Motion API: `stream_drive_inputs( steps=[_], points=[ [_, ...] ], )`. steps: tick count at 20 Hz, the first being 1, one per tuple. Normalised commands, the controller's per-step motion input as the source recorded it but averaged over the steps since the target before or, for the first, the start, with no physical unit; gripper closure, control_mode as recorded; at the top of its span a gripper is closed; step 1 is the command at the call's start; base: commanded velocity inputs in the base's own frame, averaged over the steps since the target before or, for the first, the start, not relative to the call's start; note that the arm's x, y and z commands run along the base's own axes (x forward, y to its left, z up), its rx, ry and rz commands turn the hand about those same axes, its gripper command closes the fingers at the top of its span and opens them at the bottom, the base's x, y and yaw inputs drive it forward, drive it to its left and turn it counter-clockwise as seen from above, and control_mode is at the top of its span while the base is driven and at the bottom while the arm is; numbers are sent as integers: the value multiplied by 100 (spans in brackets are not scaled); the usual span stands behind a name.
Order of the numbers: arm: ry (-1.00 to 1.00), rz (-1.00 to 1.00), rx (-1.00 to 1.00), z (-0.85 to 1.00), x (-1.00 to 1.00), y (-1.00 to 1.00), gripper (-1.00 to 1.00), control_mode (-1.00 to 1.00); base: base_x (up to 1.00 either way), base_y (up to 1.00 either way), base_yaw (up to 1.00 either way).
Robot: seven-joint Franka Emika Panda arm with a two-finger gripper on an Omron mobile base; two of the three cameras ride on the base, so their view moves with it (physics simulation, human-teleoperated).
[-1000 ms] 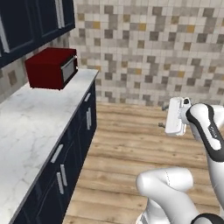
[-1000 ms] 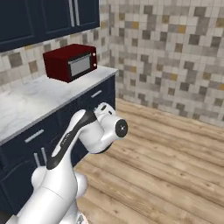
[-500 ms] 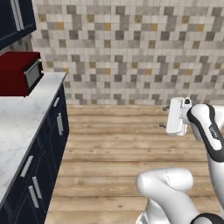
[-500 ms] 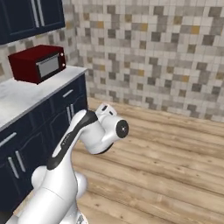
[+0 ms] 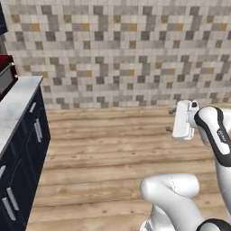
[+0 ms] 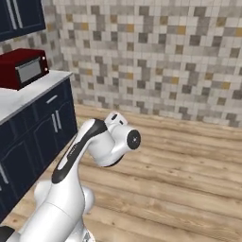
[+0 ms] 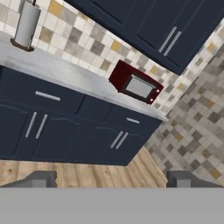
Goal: Four empty soda cans are scattered around the kitchen. Gather all the cans and cluster them next to the stove for recycling.
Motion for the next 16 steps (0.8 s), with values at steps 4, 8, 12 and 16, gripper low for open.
stream_drive_inputs(
  steps=[4, 8, 12, 16],
  points=[
    [0, 0, 0, 0, 0, 0, -100, 100, -49, -54, -18],
    [0, 0, 0, 0, 0, 0, -100, 100, -45, -58, -17],
    [0, 0, 0, 0, 0, 0, -100, 100, -49, -54, -18],
    [0, 0, 0, 0, 0, 0, -100, 100, -45, -36, -24]
  ],
)
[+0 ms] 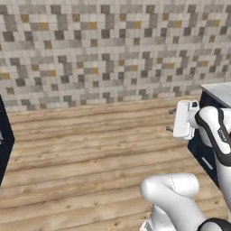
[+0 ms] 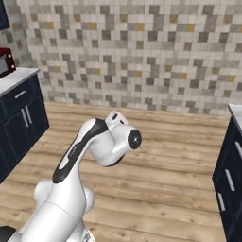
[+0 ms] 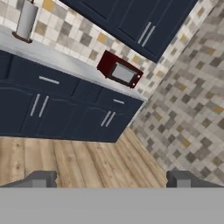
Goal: Four empty soda cans are scattered around the kitchen. Gather all the cans and cluster them next to the stove for recycling.
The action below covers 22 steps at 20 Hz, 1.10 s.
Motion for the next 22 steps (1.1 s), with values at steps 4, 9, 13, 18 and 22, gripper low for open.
stream_drive_inputs(
  steps=[4, 9, 13, 18, 22],
  points=[
    [0, 0, 0, 0, 0, 0, -100, 100, -22, -9, -36],
    [0, 0, 0, 0, 0, 0, -100, 100, -11, -2, -41],
    [0, 0, 0, 0, 0, 0, -100, 100, -2, 0, -46],
    [0, 0, 0, 0, 0, 0, -100, 100, -7, -5, -41],
    [0, 0, 0, 0, 0, 0, -100, 100, -15, -17, -36]
  ],
)
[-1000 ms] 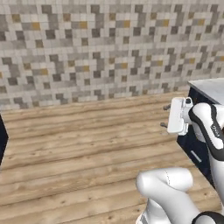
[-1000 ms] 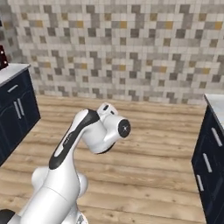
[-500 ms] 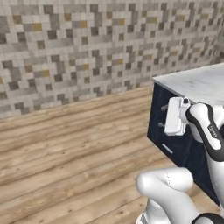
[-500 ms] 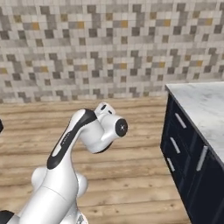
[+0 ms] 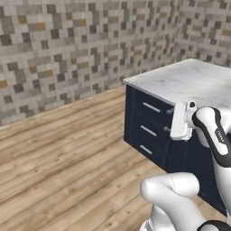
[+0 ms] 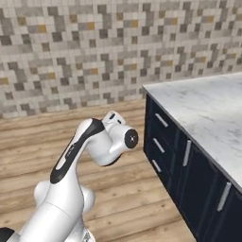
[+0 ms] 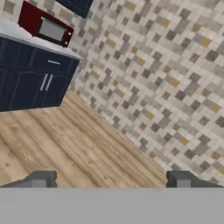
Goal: Four empty soda cans are scattered around the kitchen. Gather all the cans and cluster them next to the stove for recycling.
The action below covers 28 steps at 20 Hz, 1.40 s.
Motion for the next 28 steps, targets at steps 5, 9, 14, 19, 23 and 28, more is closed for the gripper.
stream_drive_inputs(
  steps=[5, 9, 14, 19, 23, 28],
  points=[
    [0, 0, 0, 0, 0, 0, -100, 100, -24, -28, -31],
    [0, 0, 0, 0, 0, 0, -100, 100, -29, -36, -27],
    [0, 0, 0, 0, 0, 0, -100, 100, -33, -41, -25],
    [0, 0, 0, 0, 0, 0, -100, 100, -36, -44, -23],
    [0, 0, 0, 0, 0, 0, -100, 100, -35, -48, -23],
    [0, 0, 0, 0, 0, 0, -100, 100, -29, -53, -22]
  ],
)
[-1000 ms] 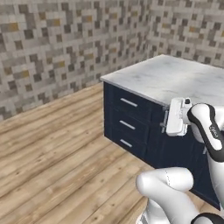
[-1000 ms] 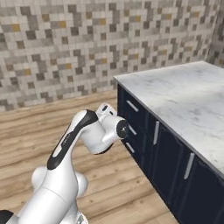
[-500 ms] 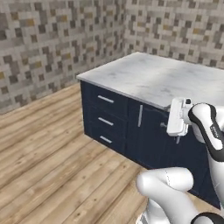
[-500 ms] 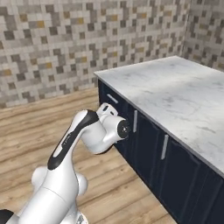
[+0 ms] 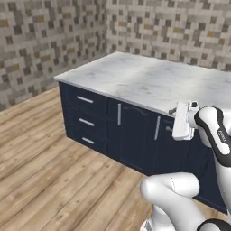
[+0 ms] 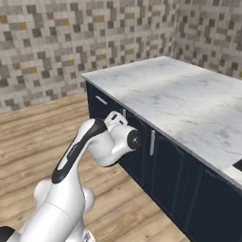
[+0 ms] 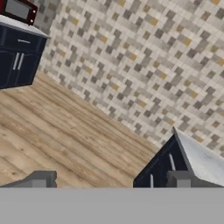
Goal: Four empty soda cans are scattered around the kitchen. Gather all the cans and cluster them next to the stove for recycling.
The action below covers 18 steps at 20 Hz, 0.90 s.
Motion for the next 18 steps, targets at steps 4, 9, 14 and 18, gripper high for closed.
stream_drive_inputs(
  steps=[4, 9, 14, 18],
  points=[
    [0, 0, 0, 0, 0, 0, -100, 100, -20, -60, -21],
    [0, 0, 0, 0, 0, 0, -100, 100, -16, -73, -18],
    [0, 0, 0, 0, 0, 0, -100, 100, -14, -85, -15],
    [0, 0, 0, 0, 0, 0, -100, 100, -12, -86, -15]
  ],
)
